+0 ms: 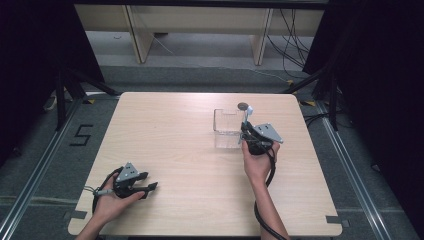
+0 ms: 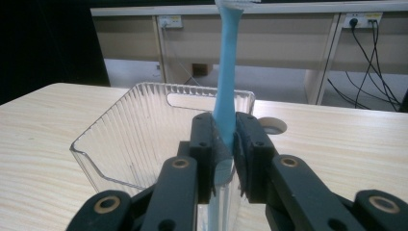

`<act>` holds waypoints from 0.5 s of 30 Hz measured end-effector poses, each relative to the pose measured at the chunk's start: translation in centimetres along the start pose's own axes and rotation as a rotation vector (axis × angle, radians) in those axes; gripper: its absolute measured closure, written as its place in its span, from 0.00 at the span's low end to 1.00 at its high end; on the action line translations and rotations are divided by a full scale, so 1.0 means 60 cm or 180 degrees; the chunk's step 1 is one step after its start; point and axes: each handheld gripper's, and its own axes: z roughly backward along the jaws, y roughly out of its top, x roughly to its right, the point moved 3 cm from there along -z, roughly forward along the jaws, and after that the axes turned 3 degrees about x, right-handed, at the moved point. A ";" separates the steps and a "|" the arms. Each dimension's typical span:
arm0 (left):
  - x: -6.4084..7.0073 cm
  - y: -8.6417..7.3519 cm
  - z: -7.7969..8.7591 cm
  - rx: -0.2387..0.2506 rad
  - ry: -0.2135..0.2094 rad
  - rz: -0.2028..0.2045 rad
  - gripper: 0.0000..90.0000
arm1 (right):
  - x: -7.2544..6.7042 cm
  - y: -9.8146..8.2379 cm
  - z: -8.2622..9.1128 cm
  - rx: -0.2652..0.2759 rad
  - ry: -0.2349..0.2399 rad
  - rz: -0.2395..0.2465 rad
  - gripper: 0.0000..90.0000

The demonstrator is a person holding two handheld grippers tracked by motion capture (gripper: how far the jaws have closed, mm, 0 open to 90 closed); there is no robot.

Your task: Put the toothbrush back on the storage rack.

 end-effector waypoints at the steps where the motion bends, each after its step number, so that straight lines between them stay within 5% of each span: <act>1: 0.000 0.000 0.000 0.0007 0.0002 0.0001 0.47 | -0.001 -0.001 0.000 0.0005 0.0007 -0.0010 0.88; 10: 0.000 0.000 0.000 -0.0001 0.0000 0.0001 0.47 | -0.002 -0.008 0.000 -0.0059 -0.0030 -0.0057 0.87; 14: 0.000 0.000 0.000 -0.0003 0.0001 -0.0005 0.47 | 0.003 -0.008 -0.001 -0.0045 -0.0045 0.0062 0.86; 15: 0.000 0.000 0.000 -0.0004 0.0001 -0.0007 0.47 | -0.002 -0.009 0.000 -0.0064 -0.0034 -0.0071 0.86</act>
